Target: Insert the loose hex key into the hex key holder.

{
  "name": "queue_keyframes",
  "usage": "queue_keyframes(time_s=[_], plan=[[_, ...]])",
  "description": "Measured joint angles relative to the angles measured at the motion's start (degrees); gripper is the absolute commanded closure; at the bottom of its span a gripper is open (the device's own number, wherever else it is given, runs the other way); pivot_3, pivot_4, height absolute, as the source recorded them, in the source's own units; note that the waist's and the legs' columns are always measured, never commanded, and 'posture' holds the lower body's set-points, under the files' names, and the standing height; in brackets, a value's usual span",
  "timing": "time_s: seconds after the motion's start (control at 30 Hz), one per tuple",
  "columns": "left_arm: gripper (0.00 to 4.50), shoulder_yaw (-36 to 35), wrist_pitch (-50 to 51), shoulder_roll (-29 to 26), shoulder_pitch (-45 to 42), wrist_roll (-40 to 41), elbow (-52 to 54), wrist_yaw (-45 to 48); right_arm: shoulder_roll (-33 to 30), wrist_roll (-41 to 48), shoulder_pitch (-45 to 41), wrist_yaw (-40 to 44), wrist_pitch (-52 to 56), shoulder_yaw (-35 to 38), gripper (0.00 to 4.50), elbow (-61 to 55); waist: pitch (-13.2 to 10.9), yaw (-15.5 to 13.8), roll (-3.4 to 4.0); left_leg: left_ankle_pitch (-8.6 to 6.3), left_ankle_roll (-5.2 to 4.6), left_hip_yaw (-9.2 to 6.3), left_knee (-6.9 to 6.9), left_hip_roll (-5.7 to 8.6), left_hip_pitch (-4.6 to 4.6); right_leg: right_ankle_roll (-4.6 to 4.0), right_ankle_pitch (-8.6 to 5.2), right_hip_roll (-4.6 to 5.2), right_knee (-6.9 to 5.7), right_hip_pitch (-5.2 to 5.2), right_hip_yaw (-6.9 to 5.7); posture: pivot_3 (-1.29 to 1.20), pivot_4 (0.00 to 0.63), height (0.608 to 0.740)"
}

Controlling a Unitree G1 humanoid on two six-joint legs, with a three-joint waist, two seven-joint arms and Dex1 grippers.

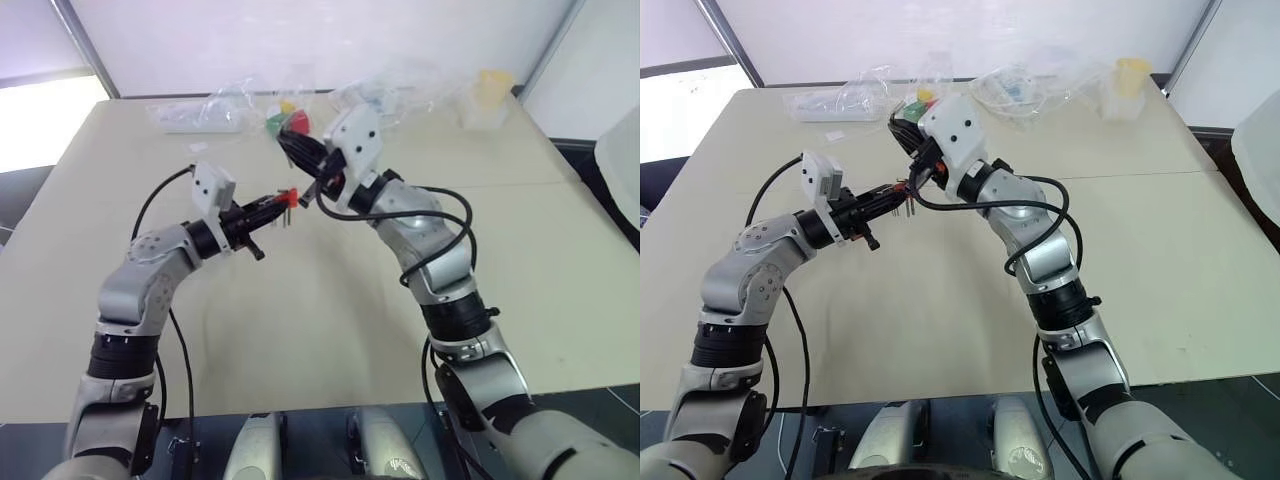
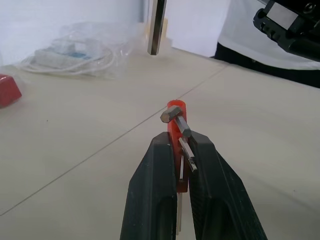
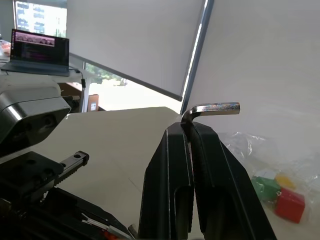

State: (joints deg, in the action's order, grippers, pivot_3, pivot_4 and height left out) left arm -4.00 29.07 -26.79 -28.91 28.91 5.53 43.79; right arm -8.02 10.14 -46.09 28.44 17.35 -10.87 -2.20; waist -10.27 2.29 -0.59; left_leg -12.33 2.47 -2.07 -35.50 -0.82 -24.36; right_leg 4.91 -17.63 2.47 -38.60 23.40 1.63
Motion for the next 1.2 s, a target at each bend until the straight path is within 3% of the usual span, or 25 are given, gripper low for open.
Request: queue_keyframes(time_s=[1.2], plan=[[4.50,0.40,-2.07,-0.21,-0.09,-1.99,-2.14,1.35,-1.12,0.12,0.62,2.20,9.10,-1.10,4.46,-2.77,0.00,-0.02,0.00,-0.01,-0.02,-0.01,-0.41,0.03,-0.01,0.00,0.00,-0.01,-0.41,0.00,0.00,0.00,0.150,0.740]])
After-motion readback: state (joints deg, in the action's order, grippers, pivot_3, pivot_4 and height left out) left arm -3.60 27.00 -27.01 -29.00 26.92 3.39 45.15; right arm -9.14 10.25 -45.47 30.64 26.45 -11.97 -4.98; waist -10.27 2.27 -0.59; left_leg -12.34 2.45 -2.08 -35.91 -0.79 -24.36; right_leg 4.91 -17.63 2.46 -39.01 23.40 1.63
